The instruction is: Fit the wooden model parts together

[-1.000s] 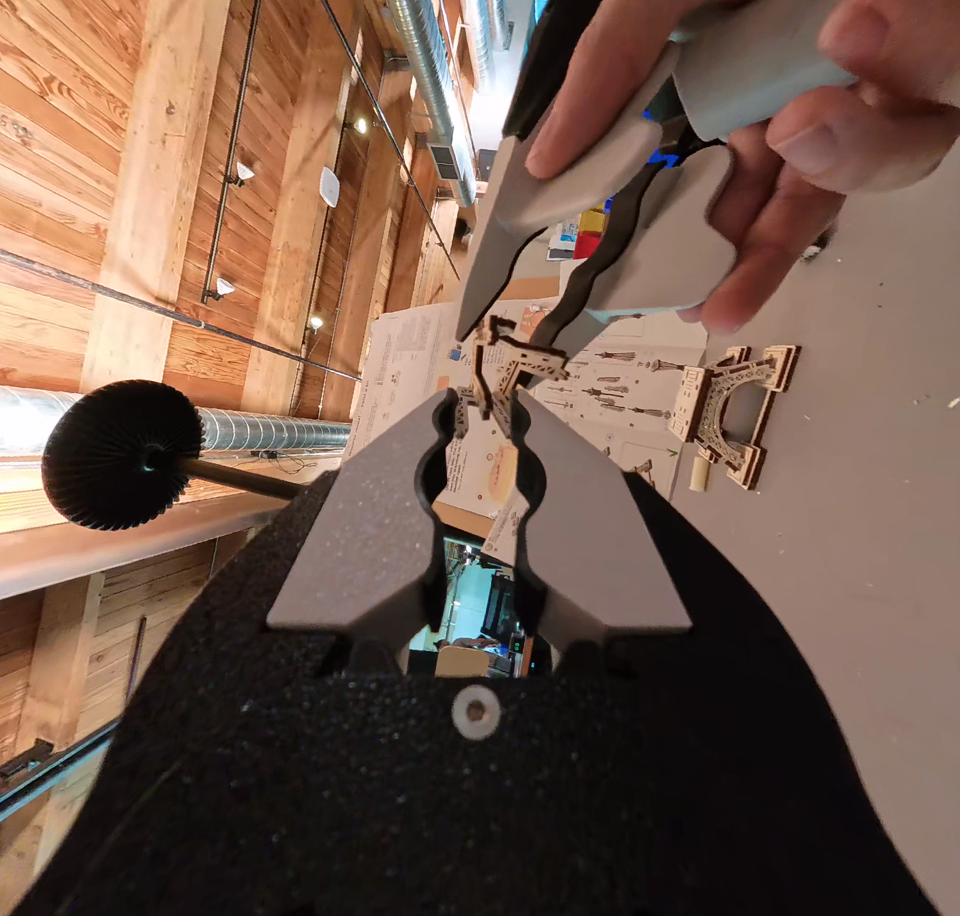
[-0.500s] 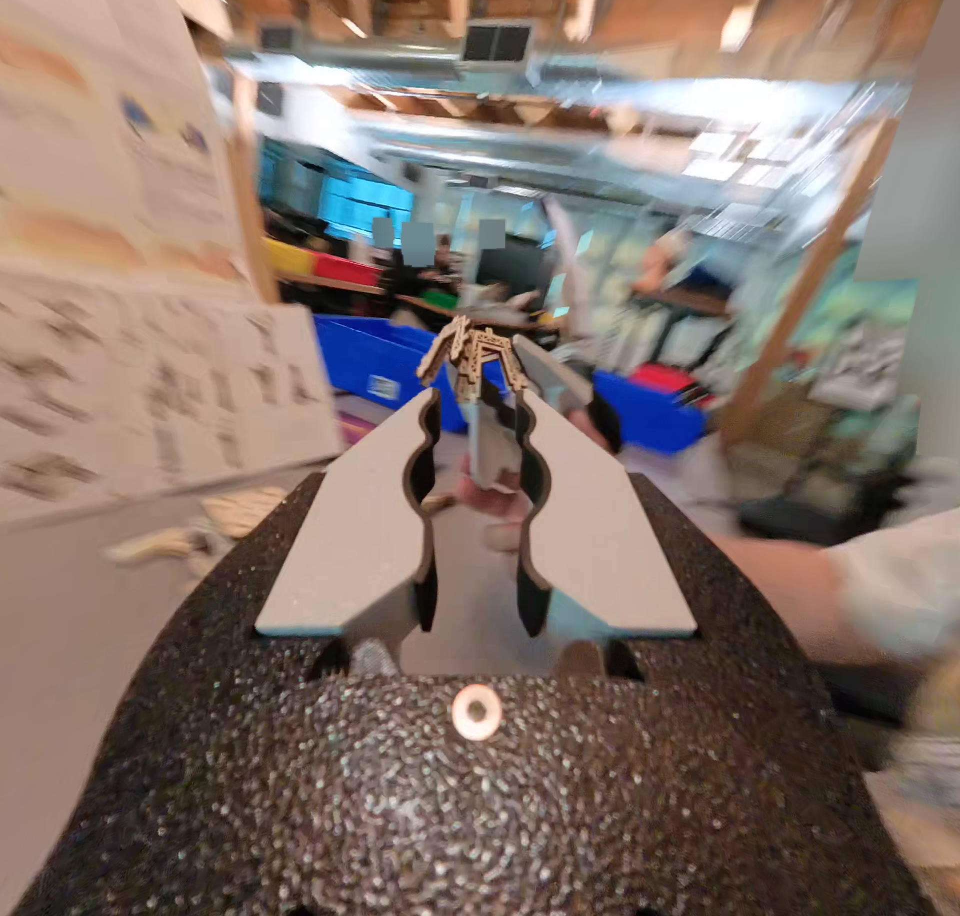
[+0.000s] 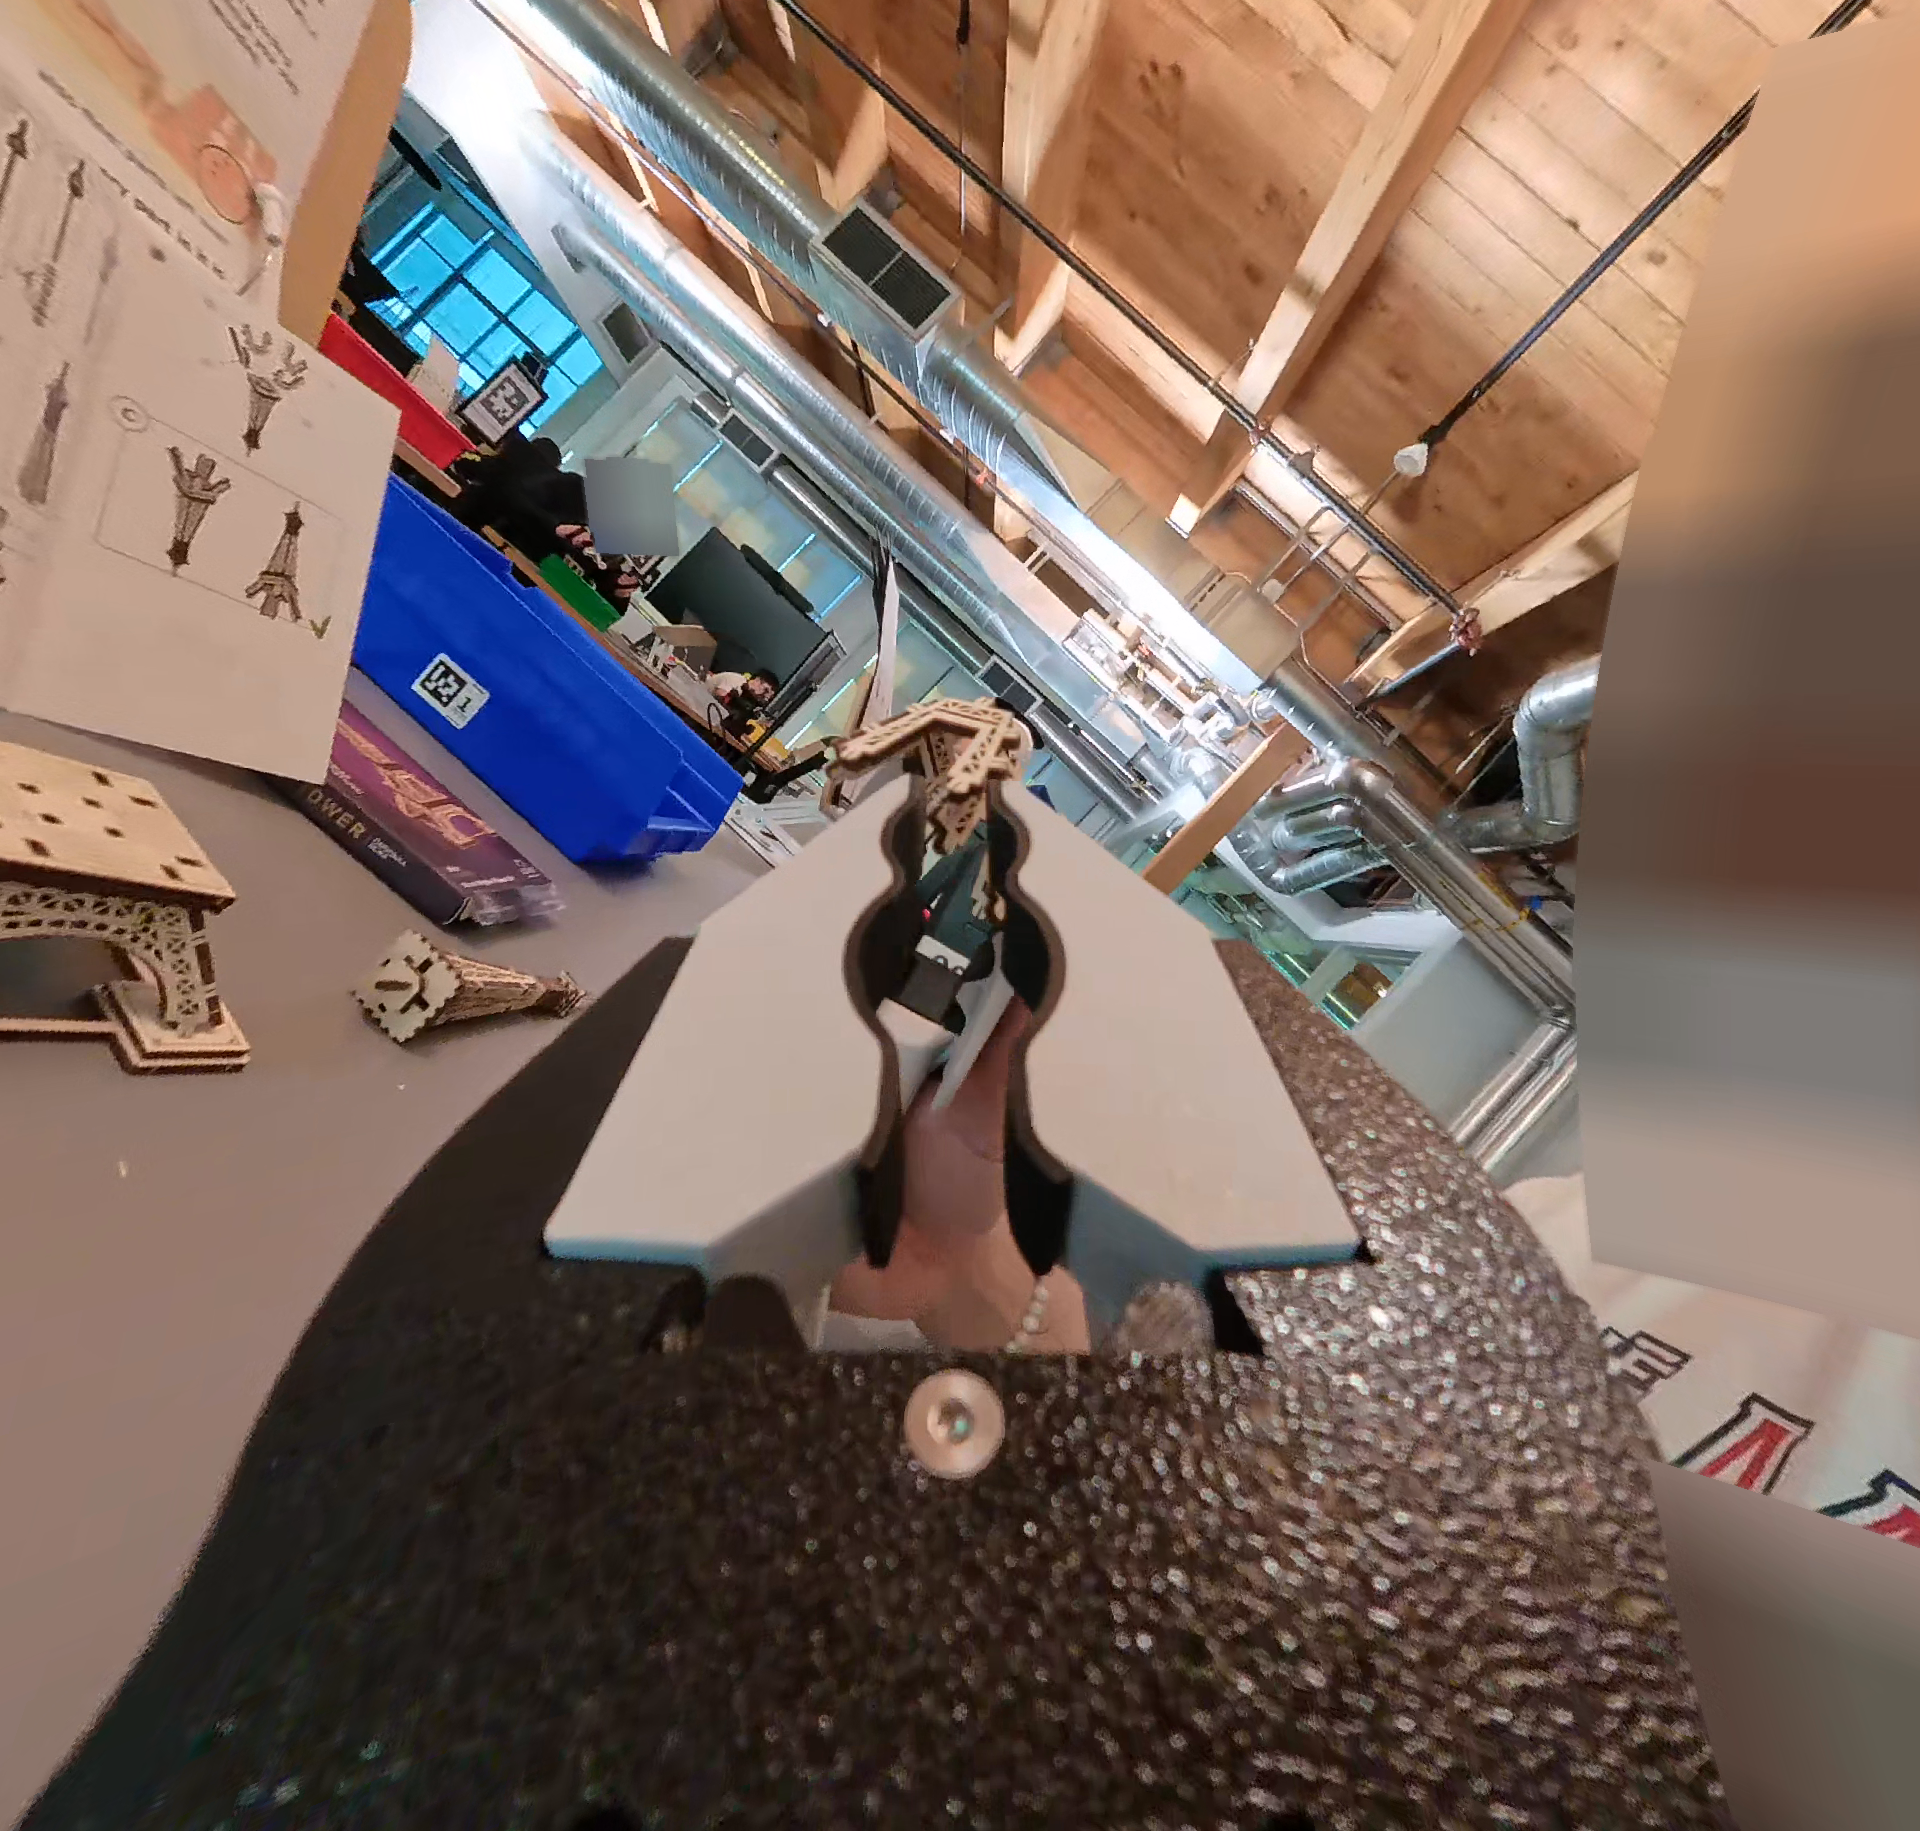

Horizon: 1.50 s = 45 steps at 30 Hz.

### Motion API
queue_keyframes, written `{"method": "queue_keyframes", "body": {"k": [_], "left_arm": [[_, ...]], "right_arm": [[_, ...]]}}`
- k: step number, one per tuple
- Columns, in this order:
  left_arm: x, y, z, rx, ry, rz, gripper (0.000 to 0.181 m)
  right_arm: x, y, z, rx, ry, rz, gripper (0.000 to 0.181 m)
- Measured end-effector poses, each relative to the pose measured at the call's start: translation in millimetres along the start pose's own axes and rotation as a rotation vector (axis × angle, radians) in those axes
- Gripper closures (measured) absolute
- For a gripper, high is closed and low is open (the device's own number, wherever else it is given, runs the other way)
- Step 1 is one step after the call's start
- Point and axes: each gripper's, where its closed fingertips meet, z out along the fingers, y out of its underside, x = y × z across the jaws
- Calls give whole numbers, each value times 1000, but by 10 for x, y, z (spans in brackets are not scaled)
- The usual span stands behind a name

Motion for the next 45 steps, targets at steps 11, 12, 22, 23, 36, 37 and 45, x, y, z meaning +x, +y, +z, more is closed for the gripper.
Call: {"method": "queue_keyframes", "body": {"k": [11, 12, 22, 23, 36, 37, 45], "left_arm": [[-38, 87, 28, -5, 20, -46, 158], [-30, 95, 33, -4, 28, -60, 158], [67, 3, 6, 68, 50, 25, 180], [71, 1, 7, 66, 44, 44, 180], [-48, 71, -64, -165, -106, 306, 181], [-41, 102, -65, -199, -104, 321, 181], [-3, 326, -68, -362, -72, 391, 181]], "right_arm": [[-18, -81, -18, 65, 4, -5, 155], [-33, -89, -18, 72, 0, -16, 155], [33, 37, -2, 9, 64, -112, 157], [32, 36, -1, 12, 65, -105, 158], [86, -186, -104, -49, 53, -288, 128], [49, -147, -92, -82, 21, -280, 129], [-47, 100, -33, -192, -45, -197, 146]]}}
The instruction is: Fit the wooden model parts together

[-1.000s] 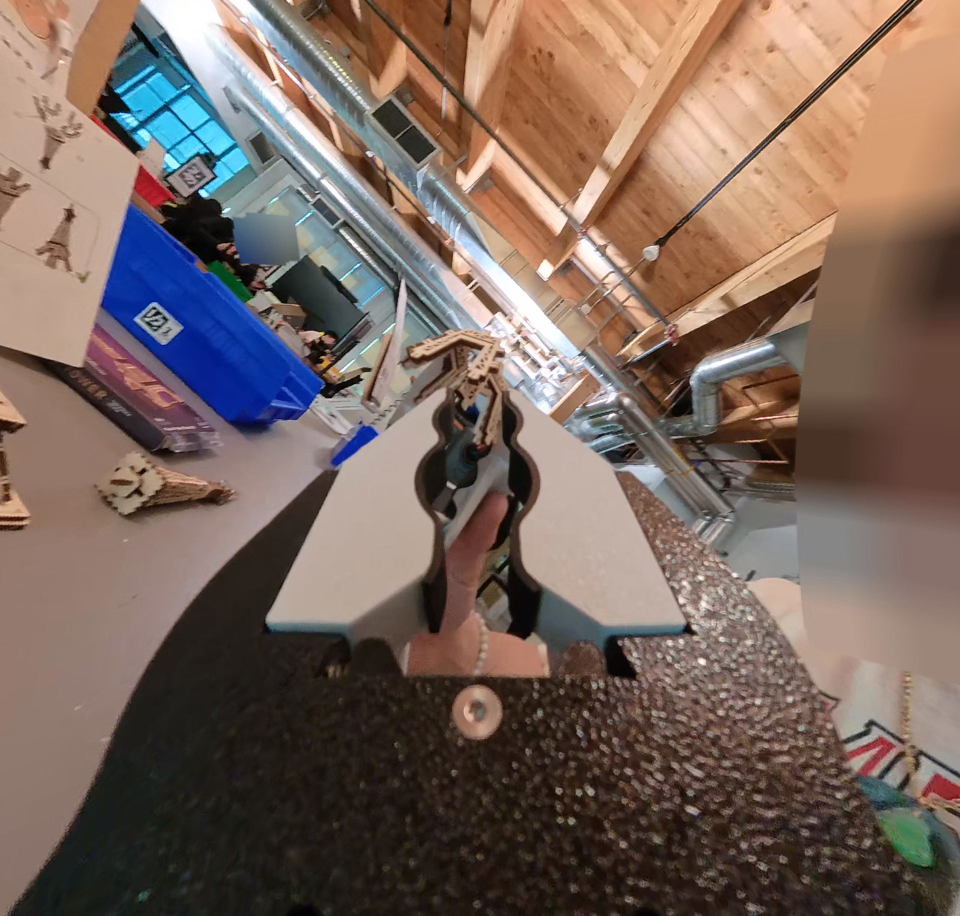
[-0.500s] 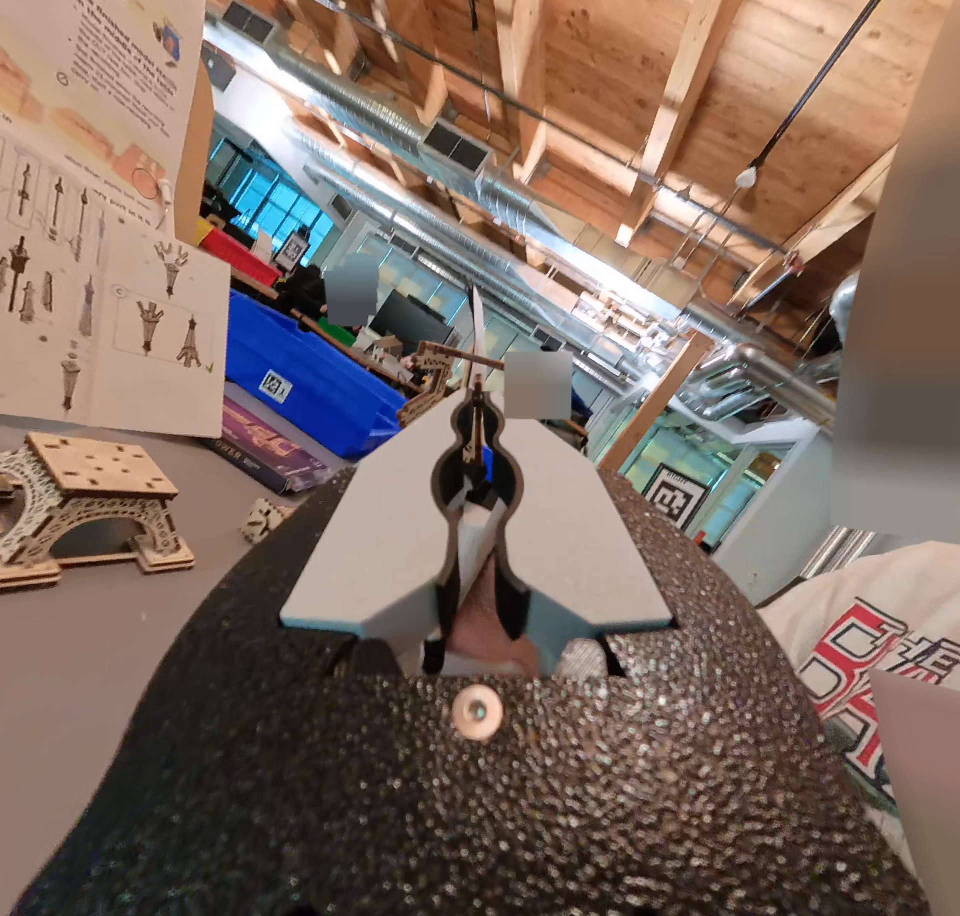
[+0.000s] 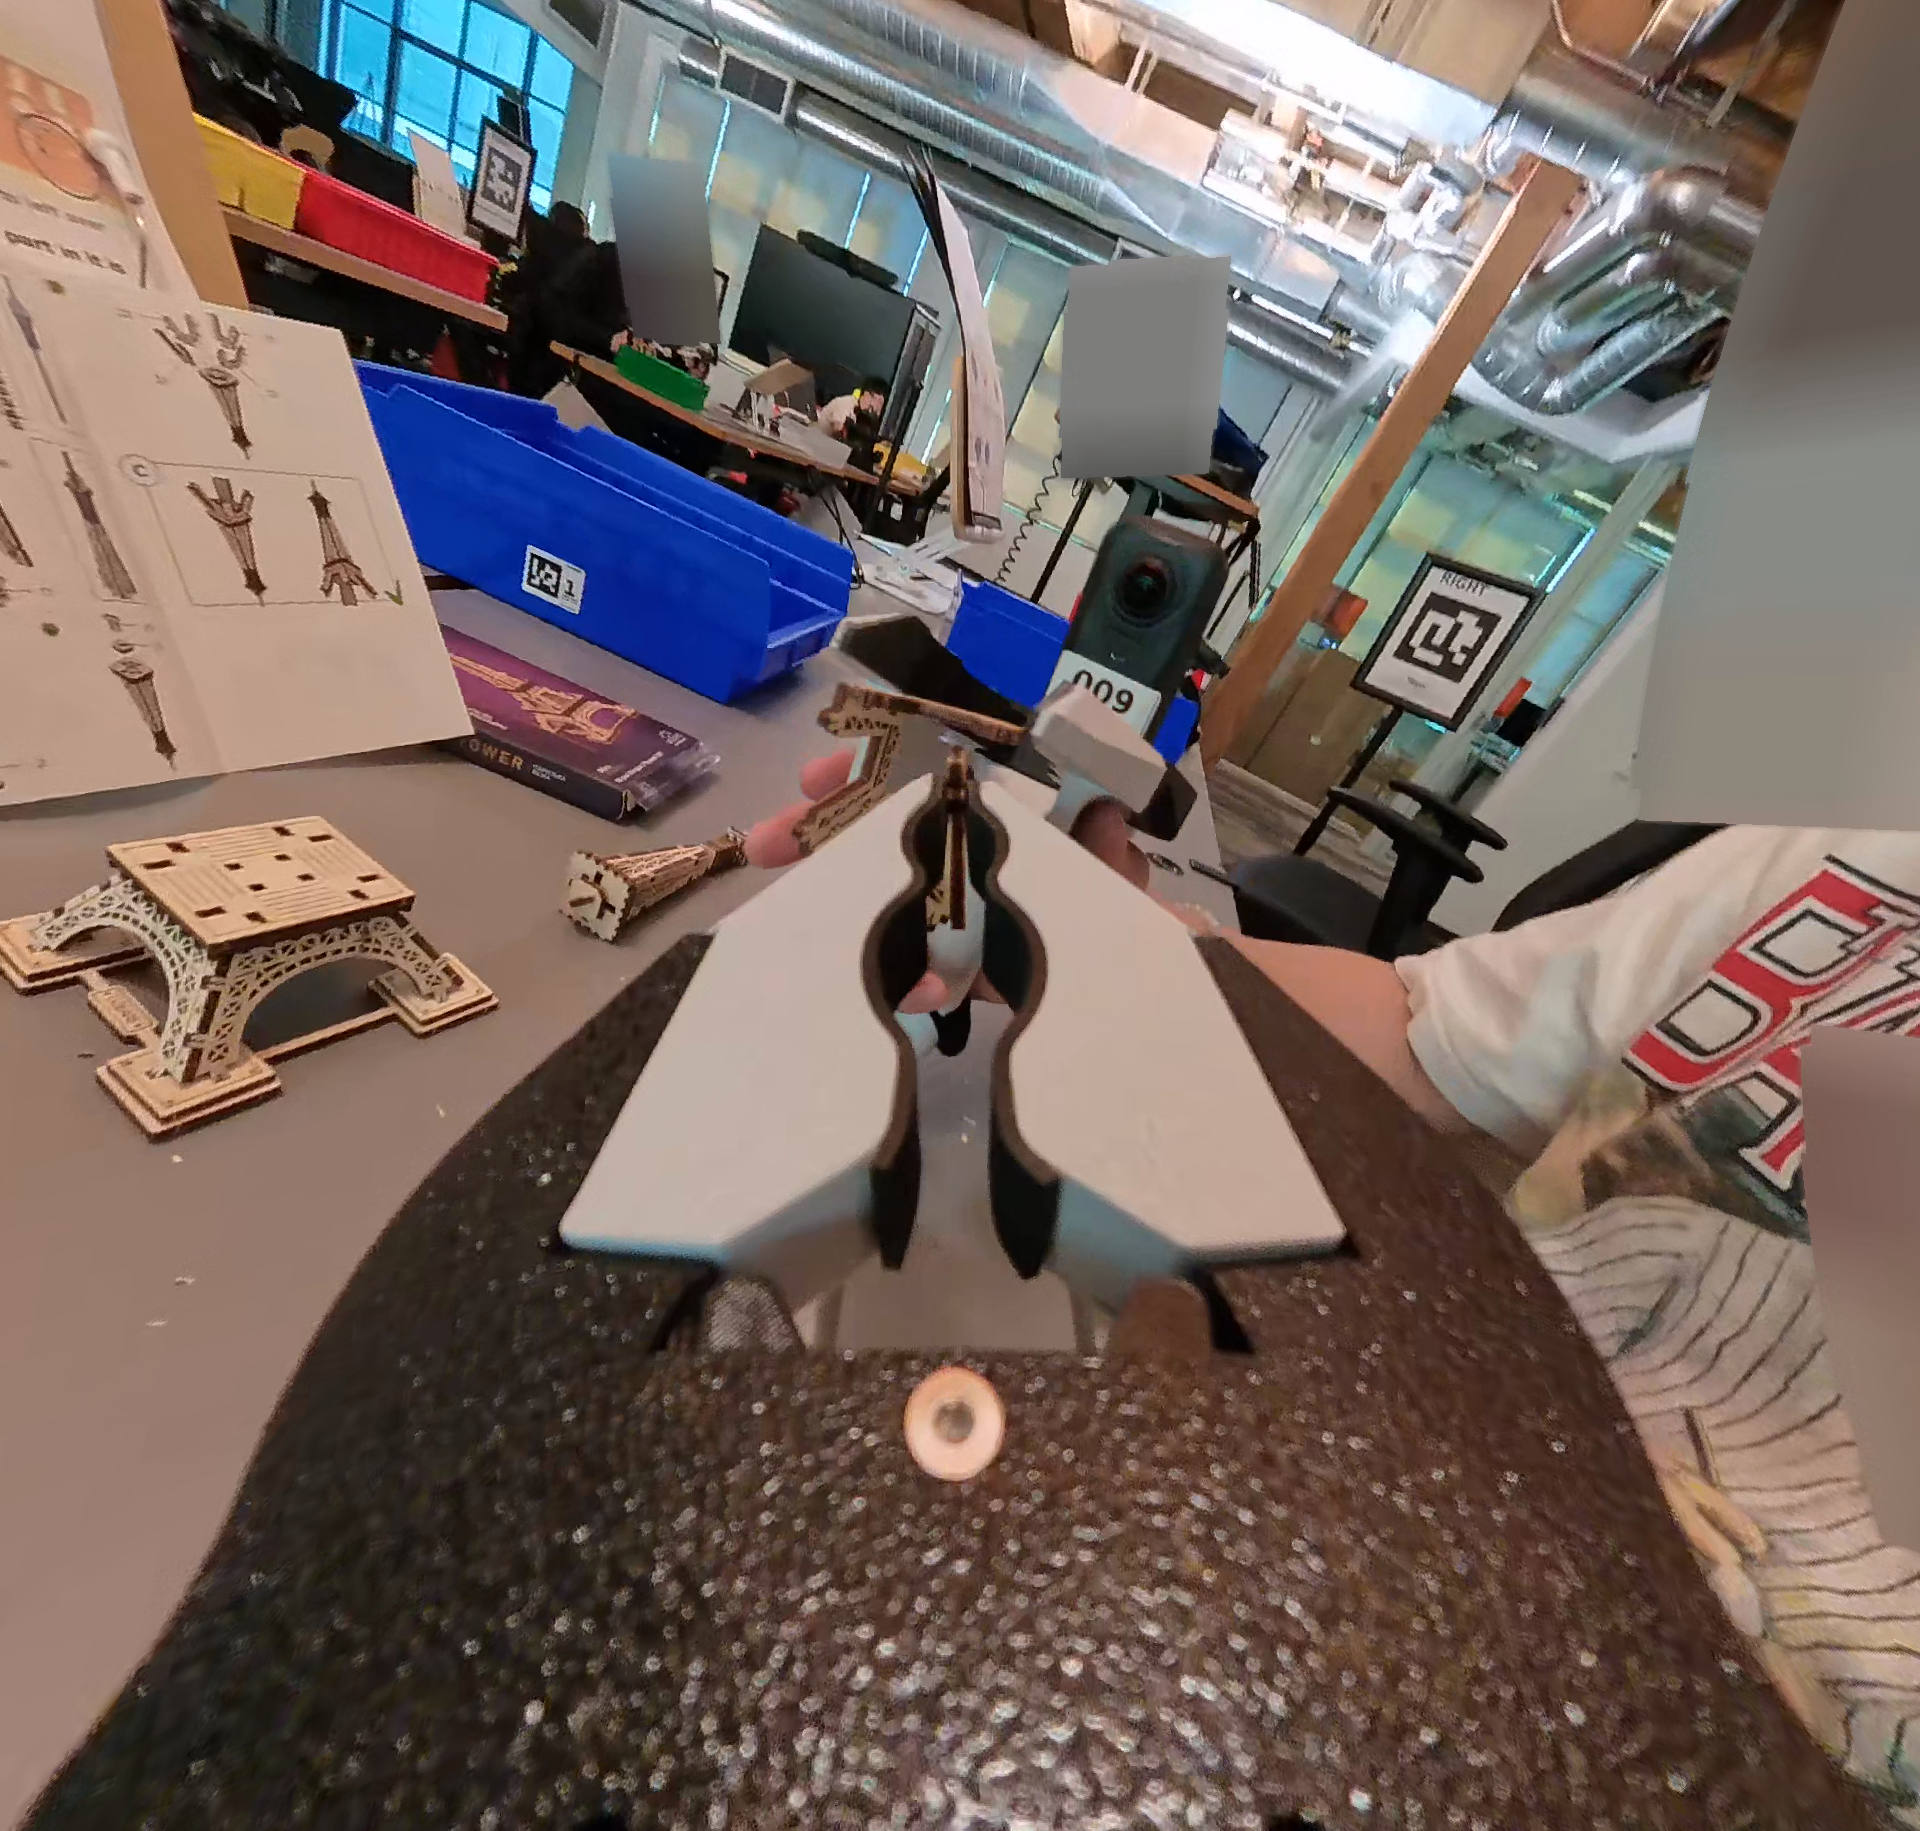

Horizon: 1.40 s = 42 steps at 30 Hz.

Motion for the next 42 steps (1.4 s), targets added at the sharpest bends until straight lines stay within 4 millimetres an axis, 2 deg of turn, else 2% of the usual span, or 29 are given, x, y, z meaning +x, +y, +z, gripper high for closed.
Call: {"method": "queue_keyframes", "body": {"k": [5, 8, 12, 14, 16, 18, 23, 27, 31, 36, 42], "left_arm": [[25, 50, 5, -37, 13, 58, 181], [67, 92, 8, -72, 25, 134, 181], [49, 103, 3, -97, -13, 208, 181], [49, 103, -15, -106, -9, 207, 181], [28, 91, -43, -110, -16, 202, 181], [29, 52, -72, -98, -12, 194, 181], [84, 17, -112, -91, 34, 159, 181], [125, 31, -112, -97, 67, 144, 181], [144, 63, -109, -115, 87, 128, 181], [141, 87, -108, -139, 84, 120, 181], [13, 175, -114, -203, 6, 127, 181]], "right_arm": [[7, 15, 7, 12, -14, 99, 159], [100, 80, 5, -2, 28, 155, 164], [62, 80, 1, 0, -17, 196, 152], [-5, 25, -9, 19, -65, 190, 152], [-103, -36, -32, 25, -123, 130, 146], [-213, -9, -48, -28, -169, -1, 143], [-284, 26, -14, -81, -106, -375, 145], [-312, 181, 25, -155, -109, -456, 139], [-310, 210, 36, -166, -96, -494, 140], [-264, 248, 18, -215, -62, -626, 158], [-170, 372, 14, -342, -2, -815, 158]]}}
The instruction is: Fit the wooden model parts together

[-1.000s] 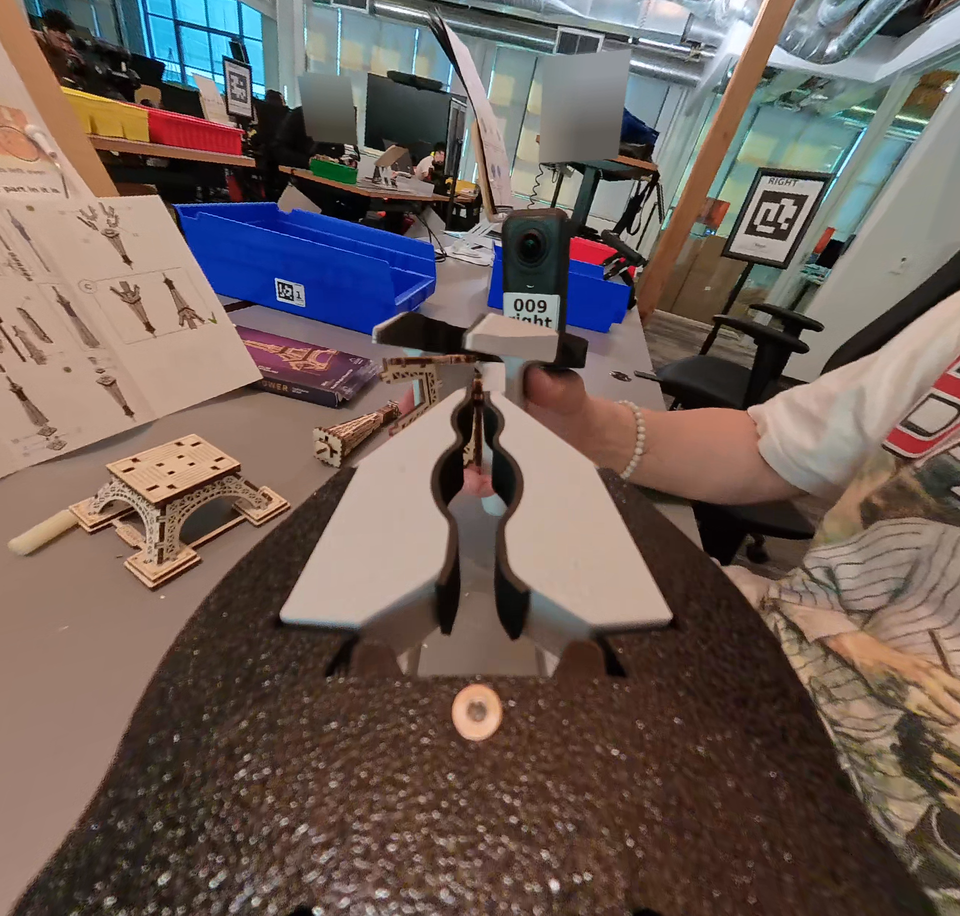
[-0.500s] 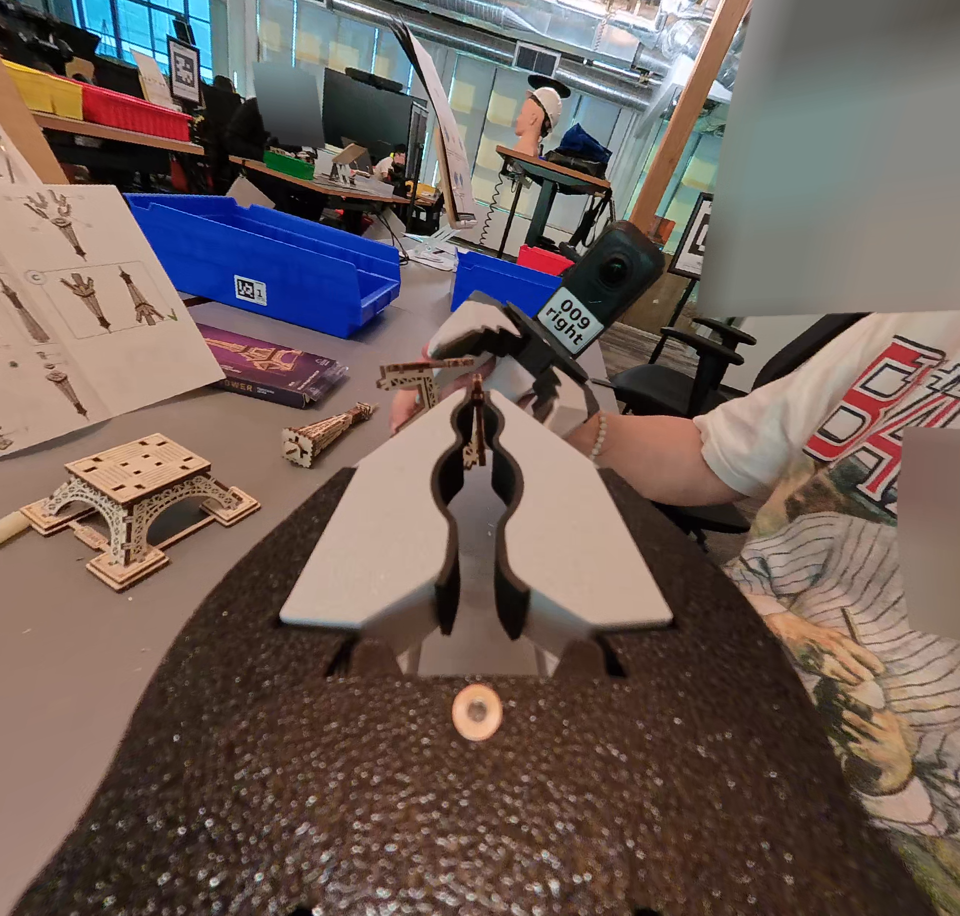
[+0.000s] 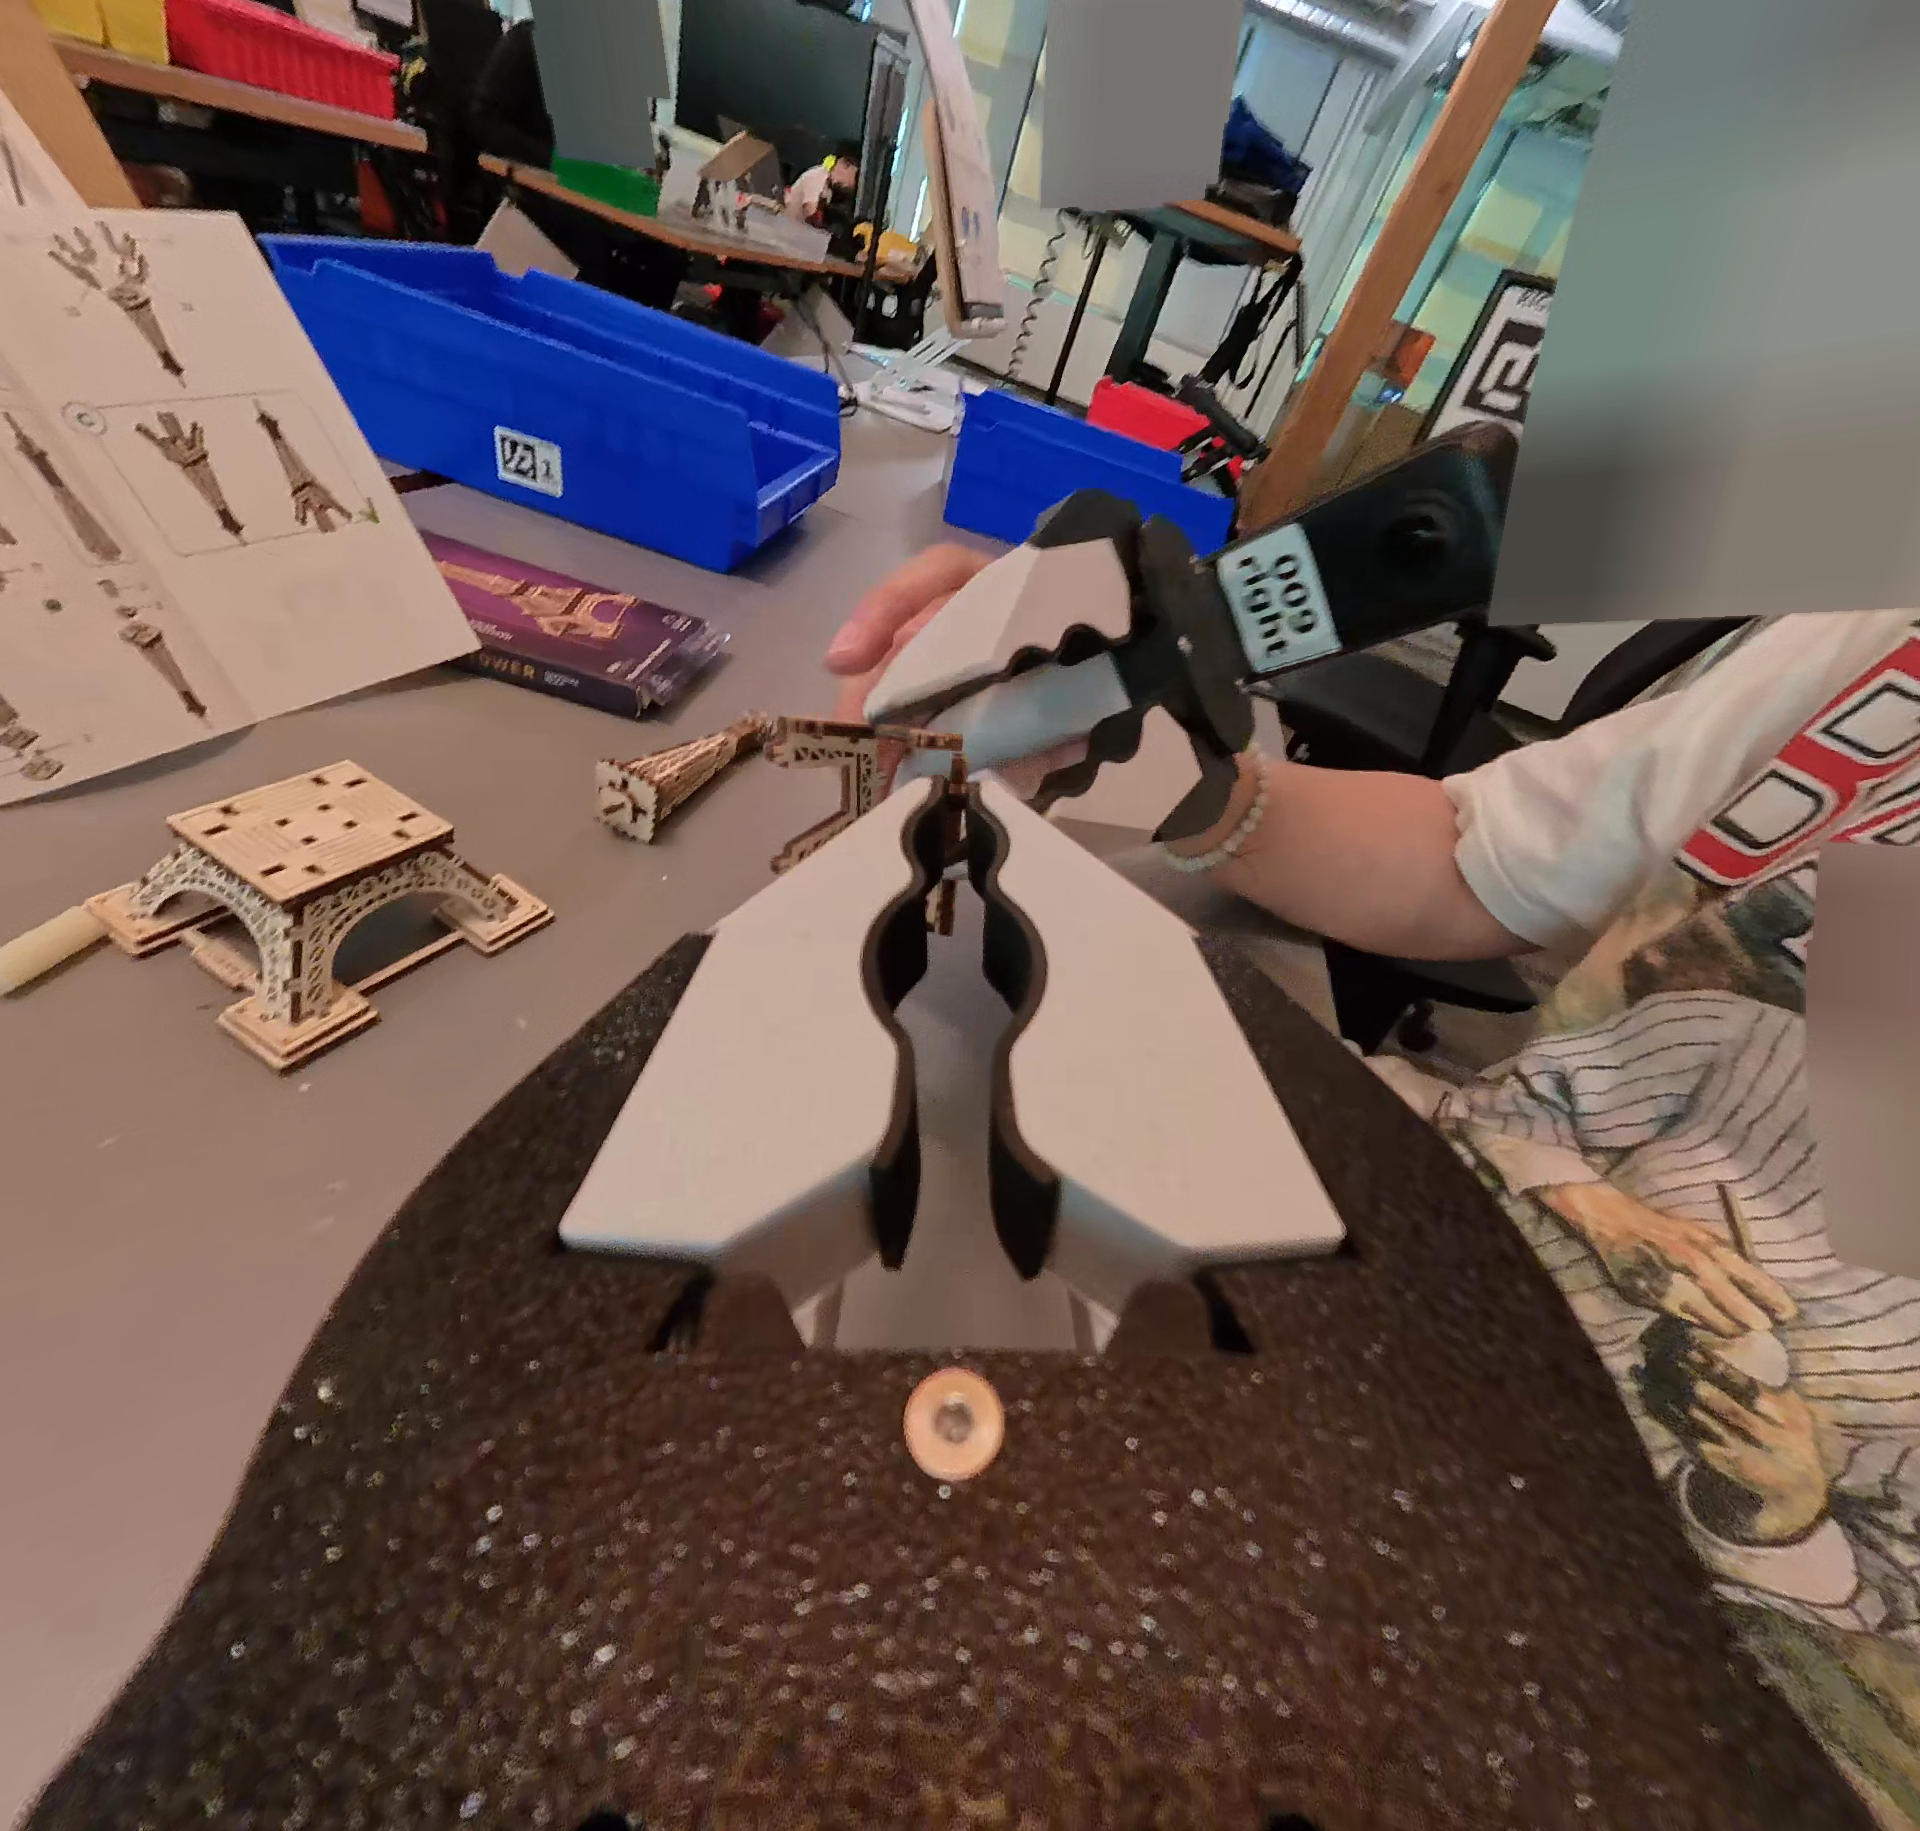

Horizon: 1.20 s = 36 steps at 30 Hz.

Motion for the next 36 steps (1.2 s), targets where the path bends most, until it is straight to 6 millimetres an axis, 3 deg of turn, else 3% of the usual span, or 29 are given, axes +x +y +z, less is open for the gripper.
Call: {"method": "queue_keyframes", "body": {"k": [2, 7, 17, 25, 27, 36], "left_arm": [[-47, 56, 8, -36, -28, -3, 181], [-81, 84, 17, -50, -50, 0, 181], [-221, 233, 43, -111, -112, -11, 181], [-353, 345, 72, -151, -186, -69, 181], [-356, 350, 89, -146, -189, -90, 181], [-424, 383, 92, -138, -222, -151, 181]], "right_arm": [[47, 61, 6, -65, 43, -67, 148], [-35, 108, 7, -127, 1, -129, 162], [-88, 336, 3, -250, -50, -95, 163], [-84, 521, 47, -366, -7, -202, 160], [-91, 542, 59, -373, 0, -213, 167], [-102, 629, 88, -380, 1, -76, 167]]}}
